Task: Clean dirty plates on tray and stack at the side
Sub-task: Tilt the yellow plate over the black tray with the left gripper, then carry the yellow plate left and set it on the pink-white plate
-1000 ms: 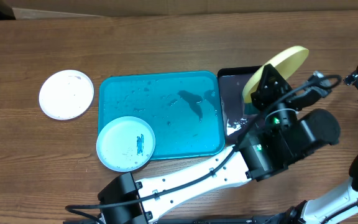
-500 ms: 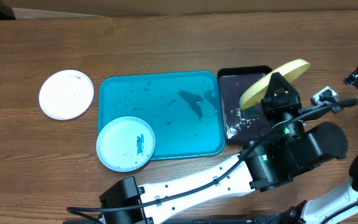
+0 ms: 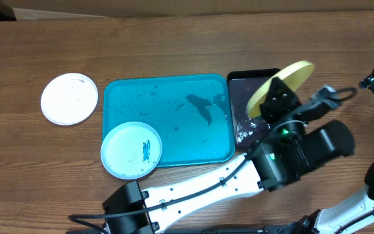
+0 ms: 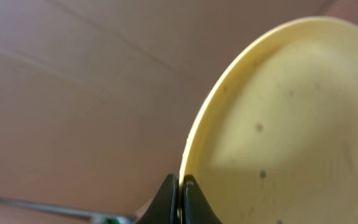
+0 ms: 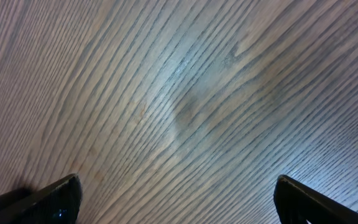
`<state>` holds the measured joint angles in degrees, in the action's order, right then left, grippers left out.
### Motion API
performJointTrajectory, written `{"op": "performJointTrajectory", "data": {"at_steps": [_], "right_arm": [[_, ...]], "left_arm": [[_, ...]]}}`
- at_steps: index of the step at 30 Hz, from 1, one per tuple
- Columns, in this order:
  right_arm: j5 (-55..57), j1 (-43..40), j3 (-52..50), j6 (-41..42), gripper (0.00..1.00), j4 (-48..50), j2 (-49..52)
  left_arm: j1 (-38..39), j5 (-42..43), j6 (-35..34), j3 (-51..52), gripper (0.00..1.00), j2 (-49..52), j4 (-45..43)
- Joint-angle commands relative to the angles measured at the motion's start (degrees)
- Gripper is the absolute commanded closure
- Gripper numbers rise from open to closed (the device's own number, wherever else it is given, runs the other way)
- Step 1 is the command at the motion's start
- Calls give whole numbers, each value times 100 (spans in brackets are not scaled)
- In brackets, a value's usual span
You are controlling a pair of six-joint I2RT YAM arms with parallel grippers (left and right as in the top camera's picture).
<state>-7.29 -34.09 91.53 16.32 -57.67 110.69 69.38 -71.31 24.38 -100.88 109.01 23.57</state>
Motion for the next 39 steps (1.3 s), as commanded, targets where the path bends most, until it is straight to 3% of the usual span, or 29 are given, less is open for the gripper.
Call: {"op": "performJointTrajectory", "data": {"at_steps": [1,5,9,17,22,26,33,39], "right_arm": [[-28,-7,101,24,0,33,-131],[-28,-7,101,22,0,33,-131],[-28,-7,101,22,0,33,-131],[-28,-7,101,22,0,33,-131],[-28,-7,101,22,0,33,-131],[-28,-7,101,22,0,33,-131],[-28,-7,101,22,0,33,-131],[-28,-7,101,22,0,33,-131]], "left_arm": [[-269,1167,-2352,-127,96,7,916],[-695,2793,-3770,-111,96,9,1899],[-1309,4334,-4474,-111,96,9,2275],[-2942,7877,-4590,-111,96,11,2450],[-4214,9414,-4590,-83,96,11,2787],[-5021,9265,-4581,-52,96,11,3174],[-6450,8275,-4583,258,96,13,3742],[-7637,8268,-4581,494,96,13,4081]]}}
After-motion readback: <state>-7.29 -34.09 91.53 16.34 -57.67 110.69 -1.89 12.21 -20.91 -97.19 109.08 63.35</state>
